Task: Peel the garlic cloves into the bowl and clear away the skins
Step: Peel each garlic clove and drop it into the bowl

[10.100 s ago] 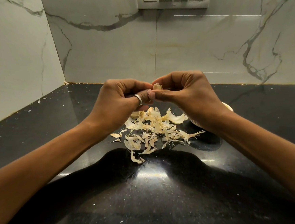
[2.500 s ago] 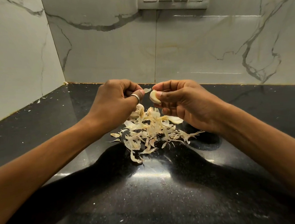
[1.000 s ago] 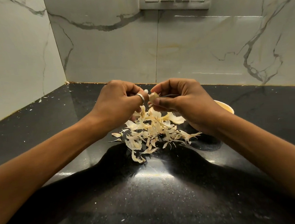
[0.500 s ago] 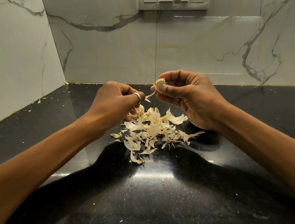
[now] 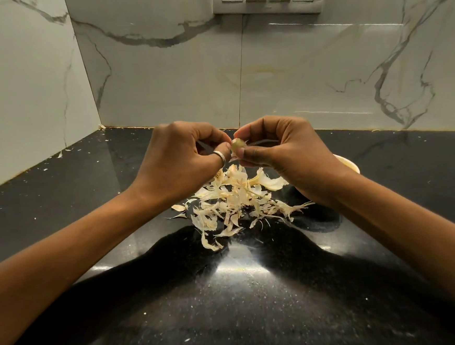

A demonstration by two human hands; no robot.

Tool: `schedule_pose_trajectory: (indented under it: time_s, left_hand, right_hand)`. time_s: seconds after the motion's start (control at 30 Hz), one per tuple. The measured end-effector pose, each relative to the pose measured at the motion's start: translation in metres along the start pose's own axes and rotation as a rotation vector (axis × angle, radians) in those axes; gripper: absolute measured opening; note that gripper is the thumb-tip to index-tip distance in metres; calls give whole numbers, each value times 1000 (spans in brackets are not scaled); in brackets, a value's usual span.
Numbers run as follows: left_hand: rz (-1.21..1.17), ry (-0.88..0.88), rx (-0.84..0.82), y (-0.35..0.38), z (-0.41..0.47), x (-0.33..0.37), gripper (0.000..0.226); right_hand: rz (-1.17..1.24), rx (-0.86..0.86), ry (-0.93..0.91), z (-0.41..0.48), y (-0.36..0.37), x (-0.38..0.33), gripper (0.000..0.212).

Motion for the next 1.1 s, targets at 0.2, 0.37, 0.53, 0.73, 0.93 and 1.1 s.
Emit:
schedule_pose_trajectory:
  time_s: [0.2, 0.37, 0.53, 0.73, 0.93, 1.1]
  left_hand:
    - [83, 93, 44, -4, -1, 8, 12]
    - [153, 145, 24, -2, -1, 10, 21]
    - [174, 158, 47, -1, -2, 11, 15]
    - [99, 84, 63, -2, 0, 3, 8]
    - [83, 116, 40, -2, 0, 7, 11]
    - [129, 187, 9, -2, -1, 11, 19]
  right_hand:
    - [-131, 5, -78, 0, 2, -4, 20]
    - [-239, 18, -137, 0, 3, -6, 18]
    - [-247, 12, -163, -1, 7, -7, 17]
    - [-205, -15, -164, -3, 13, -7, 18]
    - [-220, 38, -166, 1, 5, -5, 22]
    - [-247, 43, -184, -1, 5, -6, 19]
Point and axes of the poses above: each hand's wrist, its own z-axis towards the middle knuckle, its own y-axis out of the palm, x = y × z, the point moved 8 cm from there along z, towards the middle knuckle, and after that the axes turned 11 degrees about z, right-handed, at the moved point
